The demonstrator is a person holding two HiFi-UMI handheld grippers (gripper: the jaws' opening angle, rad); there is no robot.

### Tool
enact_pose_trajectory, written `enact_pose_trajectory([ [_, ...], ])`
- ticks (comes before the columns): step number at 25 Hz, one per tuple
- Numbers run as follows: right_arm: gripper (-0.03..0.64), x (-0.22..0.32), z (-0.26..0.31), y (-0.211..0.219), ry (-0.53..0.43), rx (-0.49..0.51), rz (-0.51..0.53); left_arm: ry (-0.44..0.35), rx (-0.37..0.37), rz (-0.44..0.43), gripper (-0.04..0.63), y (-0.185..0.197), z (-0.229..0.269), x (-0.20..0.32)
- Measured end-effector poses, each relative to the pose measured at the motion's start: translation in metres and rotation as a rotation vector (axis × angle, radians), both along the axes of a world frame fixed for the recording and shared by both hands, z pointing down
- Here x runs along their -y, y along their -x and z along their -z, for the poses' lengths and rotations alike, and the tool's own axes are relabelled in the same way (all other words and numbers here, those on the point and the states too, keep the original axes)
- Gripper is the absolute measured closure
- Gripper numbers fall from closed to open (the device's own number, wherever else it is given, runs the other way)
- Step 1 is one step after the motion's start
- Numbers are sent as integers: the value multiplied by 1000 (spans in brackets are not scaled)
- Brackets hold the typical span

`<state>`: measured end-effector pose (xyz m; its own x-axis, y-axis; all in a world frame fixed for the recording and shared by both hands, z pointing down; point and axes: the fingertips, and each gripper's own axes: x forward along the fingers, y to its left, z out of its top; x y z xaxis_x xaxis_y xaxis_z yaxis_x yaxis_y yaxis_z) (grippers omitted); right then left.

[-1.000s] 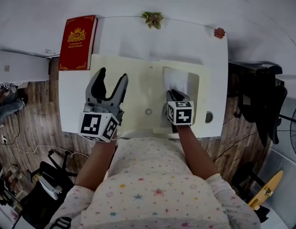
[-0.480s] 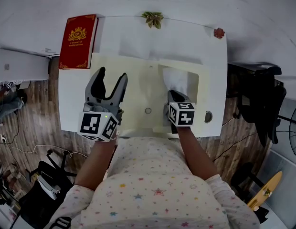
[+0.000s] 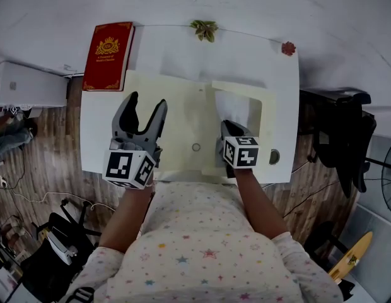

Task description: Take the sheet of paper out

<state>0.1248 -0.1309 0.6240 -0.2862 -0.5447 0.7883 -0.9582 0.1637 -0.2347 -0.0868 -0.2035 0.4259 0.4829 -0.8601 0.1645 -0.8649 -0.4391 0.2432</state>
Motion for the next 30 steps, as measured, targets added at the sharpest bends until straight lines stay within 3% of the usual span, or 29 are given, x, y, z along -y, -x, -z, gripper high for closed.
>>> enact_pose_trajectory([
  [13,603,8,24,7,-38,57,24,-30,12,30,321,13,21,-12],
  [30,604,15,46,49,-62,112,141,-54,17,47,321,30,36,-12],
])
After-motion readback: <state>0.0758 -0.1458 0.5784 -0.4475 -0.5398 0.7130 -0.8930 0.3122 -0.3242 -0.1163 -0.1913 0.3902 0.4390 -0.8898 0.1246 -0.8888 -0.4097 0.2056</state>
